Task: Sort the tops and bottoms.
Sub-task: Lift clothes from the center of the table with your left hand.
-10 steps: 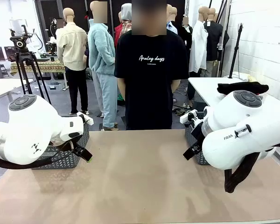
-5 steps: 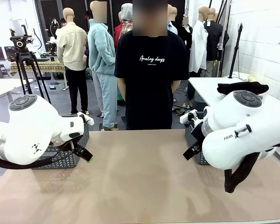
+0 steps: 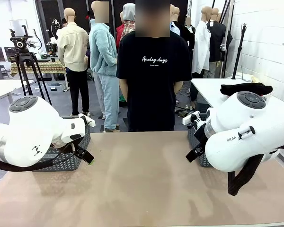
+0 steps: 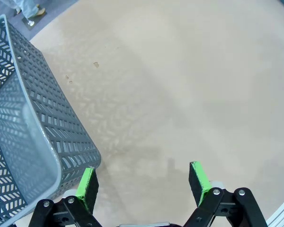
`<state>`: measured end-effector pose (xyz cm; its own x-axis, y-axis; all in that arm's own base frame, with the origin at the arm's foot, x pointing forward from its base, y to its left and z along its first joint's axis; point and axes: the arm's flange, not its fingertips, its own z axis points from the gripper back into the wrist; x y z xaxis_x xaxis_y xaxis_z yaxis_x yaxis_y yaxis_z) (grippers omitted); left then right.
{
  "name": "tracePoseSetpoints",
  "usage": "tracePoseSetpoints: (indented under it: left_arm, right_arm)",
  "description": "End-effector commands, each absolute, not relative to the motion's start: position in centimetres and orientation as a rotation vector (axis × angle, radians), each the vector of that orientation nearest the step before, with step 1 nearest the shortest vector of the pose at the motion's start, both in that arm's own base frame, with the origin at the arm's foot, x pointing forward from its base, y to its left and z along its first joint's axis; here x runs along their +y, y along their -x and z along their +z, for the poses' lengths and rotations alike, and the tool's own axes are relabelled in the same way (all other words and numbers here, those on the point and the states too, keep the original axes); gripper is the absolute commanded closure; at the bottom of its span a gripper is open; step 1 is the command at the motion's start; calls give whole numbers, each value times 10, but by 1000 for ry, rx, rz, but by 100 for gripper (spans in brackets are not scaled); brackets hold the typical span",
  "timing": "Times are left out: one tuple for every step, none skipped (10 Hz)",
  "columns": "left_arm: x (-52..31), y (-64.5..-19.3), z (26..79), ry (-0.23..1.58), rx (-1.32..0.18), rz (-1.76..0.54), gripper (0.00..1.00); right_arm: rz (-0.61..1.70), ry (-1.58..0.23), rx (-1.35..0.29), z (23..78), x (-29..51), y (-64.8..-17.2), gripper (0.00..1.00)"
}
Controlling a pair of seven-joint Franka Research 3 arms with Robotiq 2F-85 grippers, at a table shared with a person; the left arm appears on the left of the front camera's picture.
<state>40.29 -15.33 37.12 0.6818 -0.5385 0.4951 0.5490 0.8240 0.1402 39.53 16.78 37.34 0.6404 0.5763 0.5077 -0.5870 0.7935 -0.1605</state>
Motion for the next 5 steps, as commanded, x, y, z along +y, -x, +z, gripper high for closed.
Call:
tracePoseSetpoints:
  left_arm:
    - [-152, -403, 371, 21, -549, -606, 0]
    - [-152, -403, 371, 21, -549, -606, 0]
    - [-152, -403, 371, 21, -549, -606, 0]
    - [-152, -403, 371, 21, -549, -606, 0]
    - [-152, -403, 371, 21, -549, -606, 0]
  right_arm:
    - [663, -20, -572, 373, 168, -395, 0]
    - [663, -20, -572, 373, 168, -395, 0]
    - [663, -20, -572, 373, 168, -395, 0]
    - [663, -20, -572, 373, 168, -395, 0]
    - [663, -20, -572, 373, 168, -395, 0]
